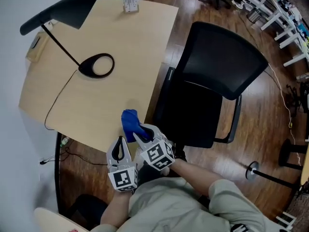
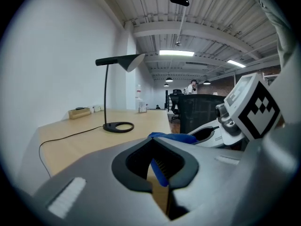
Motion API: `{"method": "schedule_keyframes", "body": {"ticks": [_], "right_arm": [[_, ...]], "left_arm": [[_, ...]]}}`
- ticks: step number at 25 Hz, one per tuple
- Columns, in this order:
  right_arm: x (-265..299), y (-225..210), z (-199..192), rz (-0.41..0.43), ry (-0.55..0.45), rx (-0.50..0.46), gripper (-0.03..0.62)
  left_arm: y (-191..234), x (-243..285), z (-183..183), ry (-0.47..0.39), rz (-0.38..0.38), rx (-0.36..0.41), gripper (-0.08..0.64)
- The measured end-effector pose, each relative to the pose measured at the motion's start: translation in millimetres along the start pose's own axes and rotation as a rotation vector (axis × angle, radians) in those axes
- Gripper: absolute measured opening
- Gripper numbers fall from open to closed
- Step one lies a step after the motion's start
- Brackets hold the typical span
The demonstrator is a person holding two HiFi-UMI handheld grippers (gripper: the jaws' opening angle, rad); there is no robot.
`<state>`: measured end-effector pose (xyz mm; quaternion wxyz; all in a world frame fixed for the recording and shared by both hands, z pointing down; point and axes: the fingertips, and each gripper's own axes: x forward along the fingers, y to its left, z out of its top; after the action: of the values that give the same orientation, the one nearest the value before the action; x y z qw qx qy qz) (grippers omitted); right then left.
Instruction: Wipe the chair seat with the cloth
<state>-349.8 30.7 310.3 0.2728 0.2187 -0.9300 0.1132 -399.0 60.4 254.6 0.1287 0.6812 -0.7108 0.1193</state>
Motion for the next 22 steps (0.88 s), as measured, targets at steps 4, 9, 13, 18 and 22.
{"method": "schedule_keyframes", "body": {"ticks": [4,9,13,18,22], "right_arm": [[-43.2,-52.2,-7.0,-0.104,-0.026,0.05,0.11],[-100.3,-120.8,-36.7,-0.22,-0.033,0.118,0.11],[-140.4,-174.0,-67.4,-0.289,-0.031,0.166,0.109],[-164.1,-227.8,-98.8,-0.314,-0.029,0.227,0.109],[-160.2,-260.5,-115.2,-0.289,-0.024,0.245,0.109]], "left_arm": [[-55.0,19.5,14.0,-0.007,-0.089,0.037,0.005],[-135.6,48.0,22.2,0.007,-0.202,0.07,0.005],[-202.4,66.9,18.5,0.024,-0.285,0.106,0.005],[-265.5,95.0,8.4,0.041,-0.315,0.13,0.005],[-294.5,121.9,-12.0,0.094,-0.298,0.154,0.005]]}}
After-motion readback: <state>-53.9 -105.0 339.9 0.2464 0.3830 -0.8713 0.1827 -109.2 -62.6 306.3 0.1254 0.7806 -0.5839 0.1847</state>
